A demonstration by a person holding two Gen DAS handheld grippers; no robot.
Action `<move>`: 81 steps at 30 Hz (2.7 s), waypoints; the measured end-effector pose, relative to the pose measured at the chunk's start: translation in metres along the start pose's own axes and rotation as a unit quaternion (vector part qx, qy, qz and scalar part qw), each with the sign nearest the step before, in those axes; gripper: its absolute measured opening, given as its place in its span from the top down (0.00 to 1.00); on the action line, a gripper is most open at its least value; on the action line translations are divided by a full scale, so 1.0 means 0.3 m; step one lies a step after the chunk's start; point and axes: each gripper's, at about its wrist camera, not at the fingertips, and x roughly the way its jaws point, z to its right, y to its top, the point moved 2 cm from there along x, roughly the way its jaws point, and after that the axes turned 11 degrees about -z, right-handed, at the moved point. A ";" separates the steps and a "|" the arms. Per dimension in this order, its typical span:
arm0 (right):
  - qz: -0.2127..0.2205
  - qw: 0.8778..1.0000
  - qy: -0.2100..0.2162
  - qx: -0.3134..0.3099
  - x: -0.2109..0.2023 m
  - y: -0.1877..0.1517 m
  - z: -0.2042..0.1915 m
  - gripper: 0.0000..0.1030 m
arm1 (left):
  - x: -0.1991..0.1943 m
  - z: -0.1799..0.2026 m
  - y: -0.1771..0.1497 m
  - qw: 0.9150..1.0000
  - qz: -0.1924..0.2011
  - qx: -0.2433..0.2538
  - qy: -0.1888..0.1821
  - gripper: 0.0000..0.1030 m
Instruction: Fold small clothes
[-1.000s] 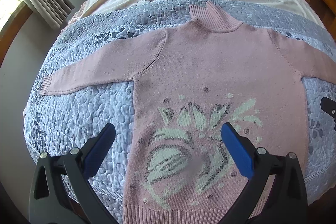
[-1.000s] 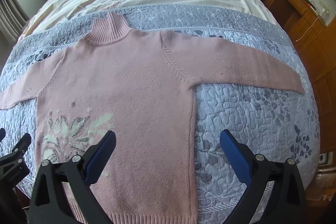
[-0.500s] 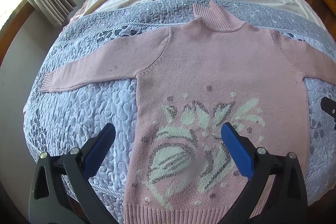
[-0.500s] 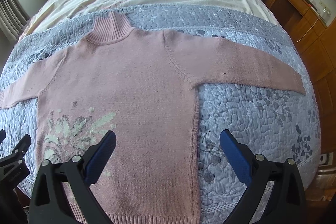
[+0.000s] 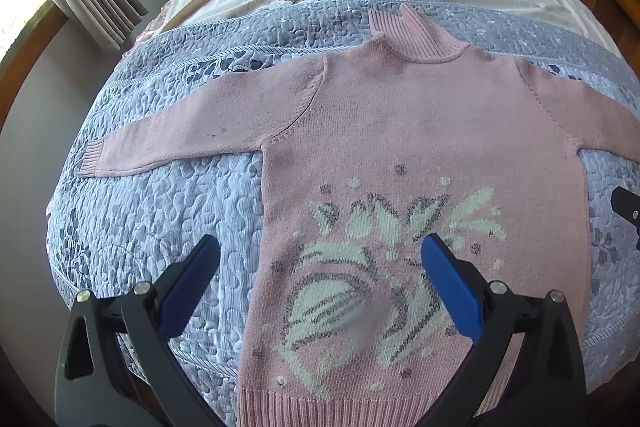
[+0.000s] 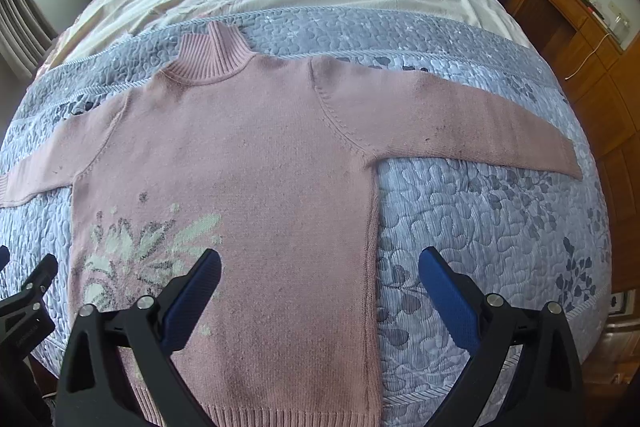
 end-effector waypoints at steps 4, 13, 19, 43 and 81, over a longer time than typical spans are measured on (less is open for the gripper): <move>0.000 1.000 0.002 0.000 0.000 -0.002 0.007 0.04 | -0.001 -0.001 -0.002 1.000 0.000 0.000 0.001 0.03; 0.000 1.000 0.002 0.001 -0.001 -0.003 0.008 0.04 | -0.002 -0.005 -0.005 1.000 0.002 0.001 0.004 0.03; 0.000 1.000 0.002 0.000 -0.001 -0.002 0.007 0.04 | -0.003 -0.005 -0.009 1.000 0.003 0.002 0.004 0.03; 0.012 0.993 0.010 0.114 0.081 0.142 0.586 0.04 | -0.025 0.209 0.126 0.999 0.032 0.015 -0.033 0.03; -0.014 0.955 0.148 0.258 0.363 0.394 1.506 0.95 | 0.030 0.556 0.237 0.998 0.028 0.041 -0.044 0.03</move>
